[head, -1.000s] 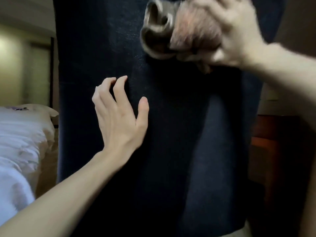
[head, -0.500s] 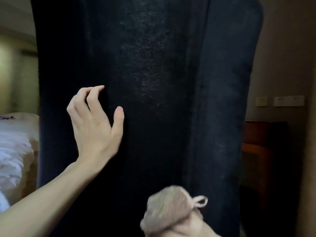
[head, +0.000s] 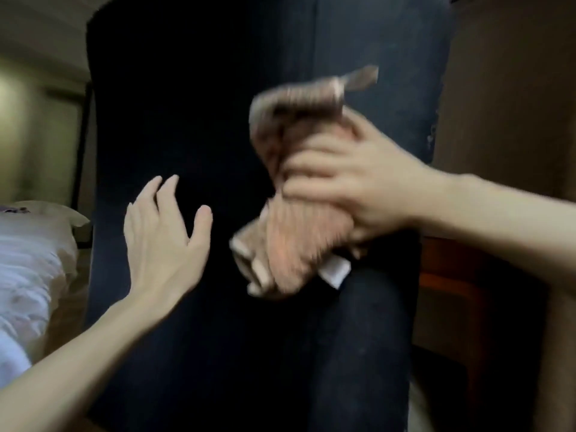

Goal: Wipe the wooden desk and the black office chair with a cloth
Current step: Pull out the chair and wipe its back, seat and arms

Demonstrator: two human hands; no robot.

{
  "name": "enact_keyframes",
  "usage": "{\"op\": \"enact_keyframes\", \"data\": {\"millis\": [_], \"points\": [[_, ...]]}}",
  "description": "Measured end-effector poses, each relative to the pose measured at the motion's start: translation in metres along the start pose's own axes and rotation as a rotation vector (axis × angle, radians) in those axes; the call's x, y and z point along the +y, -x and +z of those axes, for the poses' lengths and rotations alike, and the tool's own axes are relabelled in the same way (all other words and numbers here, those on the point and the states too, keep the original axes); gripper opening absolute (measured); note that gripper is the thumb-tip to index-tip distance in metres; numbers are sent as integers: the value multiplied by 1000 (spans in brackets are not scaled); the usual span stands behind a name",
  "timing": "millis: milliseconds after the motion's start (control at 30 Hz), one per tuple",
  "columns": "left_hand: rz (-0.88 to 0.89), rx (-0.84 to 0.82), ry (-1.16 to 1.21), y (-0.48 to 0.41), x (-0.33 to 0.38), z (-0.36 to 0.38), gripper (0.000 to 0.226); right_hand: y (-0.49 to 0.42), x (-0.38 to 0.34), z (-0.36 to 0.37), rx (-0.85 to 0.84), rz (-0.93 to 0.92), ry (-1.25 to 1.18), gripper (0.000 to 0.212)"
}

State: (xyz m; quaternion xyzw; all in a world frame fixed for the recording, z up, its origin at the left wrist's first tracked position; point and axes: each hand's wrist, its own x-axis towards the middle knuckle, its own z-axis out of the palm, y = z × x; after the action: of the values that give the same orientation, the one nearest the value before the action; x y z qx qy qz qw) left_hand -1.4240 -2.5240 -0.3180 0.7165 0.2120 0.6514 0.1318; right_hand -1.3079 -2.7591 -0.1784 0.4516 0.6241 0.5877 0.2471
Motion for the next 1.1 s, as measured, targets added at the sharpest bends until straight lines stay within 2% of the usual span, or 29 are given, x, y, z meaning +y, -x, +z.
{"op": "enact_keyframes", "data": {"millis": [67, 233, 367, 433, 500, 567, 700, 767, 933, 1033, 1100], "points": [[78, 2, 25, 4, 10, -7, 68, -21, 37, -19, -52, 115, 128, 61], [173, -48, 121, 2, 30, -14, 57, -67, 91, -53, -64, 263, 125, 67], [126, -105, 164, -2, 19, -16, 44, -80, 56, -45, -12, 485, 44, 64], [109, -126, 239, 1, 7, -19, 43, -74, 10, -23, -43, 487, 20, 65], [84, -126, 299, 5, -5, -21, 39, -61, -48, 2, -65, 400, -23, 65], [69, -75, 256, 8, -16, -21, 46, -44, -113, 24, -86, 259, -126, 60], [-13, -1, 209, 12, -19, -18, 47, -8, -227, 56, -251, -195, -260, 43], [11, -14, 201, 15, -16, -17, 44, 9, -259, 63, -339, -337, -267, 37], [111, -8, 165, 21, -10, -17, 40, 26, -248, 64, -349, -554, -222, 40], [144, -21, 132, 26, -7, -13, 38, 28, -221, 63, -288, -696, -190, 42], [192, -43, 104, 31, -5, -9, 38, 28, -187, 62, -184, -651, -191, 48]]}}
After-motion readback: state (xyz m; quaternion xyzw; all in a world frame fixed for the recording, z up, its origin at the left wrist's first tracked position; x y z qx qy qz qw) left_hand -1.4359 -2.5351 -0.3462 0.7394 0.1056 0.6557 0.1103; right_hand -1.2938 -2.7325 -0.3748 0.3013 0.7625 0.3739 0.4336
